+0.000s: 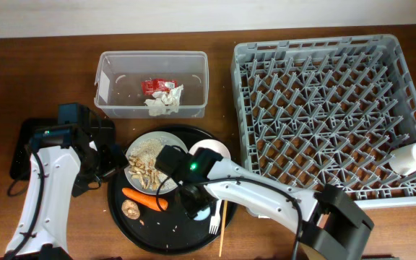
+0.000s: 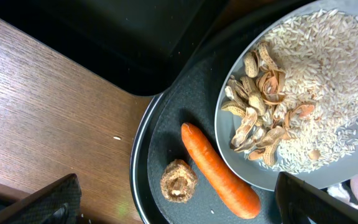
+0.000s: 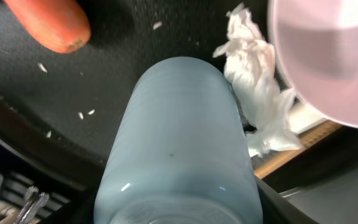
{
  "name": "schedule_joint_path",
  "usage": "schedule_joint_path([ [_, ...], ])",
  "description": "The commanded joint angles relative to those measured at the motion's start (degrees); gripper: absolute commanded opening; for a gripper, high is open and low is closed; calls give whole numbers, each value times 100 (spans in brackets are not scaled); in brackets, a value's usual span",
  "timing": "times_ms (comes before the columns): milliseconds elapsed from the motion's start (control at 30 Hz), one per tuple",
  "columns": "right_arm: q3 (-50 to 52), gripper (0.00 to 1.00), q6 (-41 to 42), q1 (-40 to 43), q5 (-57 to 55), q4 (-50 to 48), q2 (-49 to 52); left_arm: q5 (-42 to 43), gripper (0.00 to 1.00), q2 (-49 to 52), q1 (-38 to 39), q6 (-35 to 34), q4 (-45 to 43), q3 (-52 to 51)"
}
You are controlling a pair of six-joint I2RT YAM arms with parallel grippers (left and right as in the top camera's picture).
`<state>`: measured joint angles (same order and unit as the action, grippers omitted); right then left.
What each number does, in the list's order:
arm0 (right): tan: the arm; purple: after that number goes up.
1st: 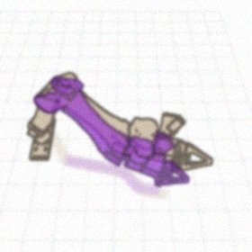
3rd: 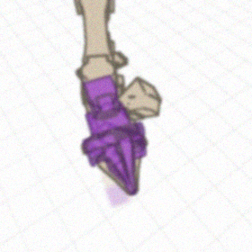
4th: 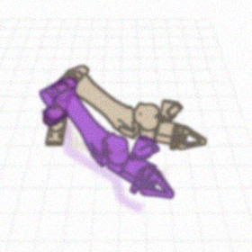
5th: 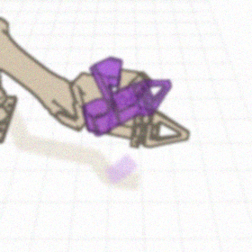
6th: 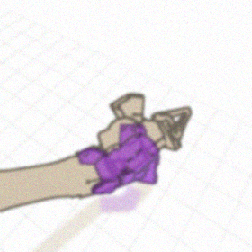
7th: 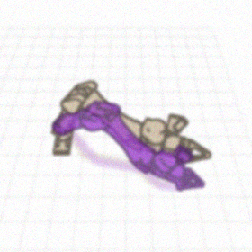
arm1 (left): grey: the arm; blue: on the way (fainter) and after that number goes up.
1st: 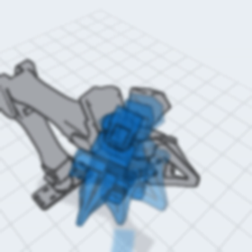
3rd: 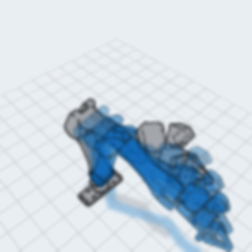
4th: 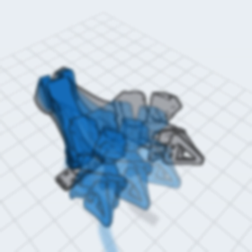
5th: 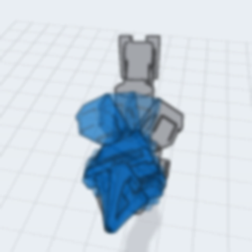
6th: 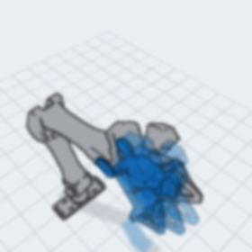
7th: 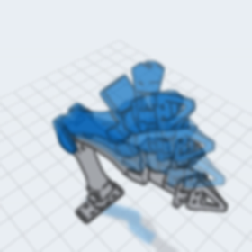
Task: Sort waste into correct bins and load items into the dishwasher rack
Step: 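Place the light-blue cup upside down in the rack's right side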
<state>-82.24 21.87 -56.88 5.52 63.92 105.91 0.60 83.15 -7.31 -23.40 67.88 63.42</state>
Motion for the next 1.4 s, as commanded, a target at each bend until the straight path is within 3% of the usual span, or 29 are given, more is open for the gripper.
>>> schedule_joint_path([
  [0, -723, 54, 7, 35, -461, 302, -420, -42, 99, 35, -37, 76, -9, -35],
  [133, -1270, 55, 2, 431, -1082, 501, -973, -42, 99, 35, -37, 76, -11, -35],
  [233, -1325, 56, -2, 1215, -1547, 640, -1464, -42, 99, 35, -37, 76, -9, -35],
  [633, -1322, 56, -549, 6275, -1628, 667, -1777, -42, 99, 35, -37, 74, -13, -35],
  [800, -1314, 56, -664, 7656, -1624, 236, -1604, -42, 99, 35, -37, 74, -11, -35],
  [1000, -1311, 56, -817, 8465, -1403, -149, -966, -39, 99, 35, -37, 74, -11, -35],
  [1367, -1303, 56, -859, 8618, -1377, -601, 140, -39, 99, 35, -37, 74, 9, -35],
])
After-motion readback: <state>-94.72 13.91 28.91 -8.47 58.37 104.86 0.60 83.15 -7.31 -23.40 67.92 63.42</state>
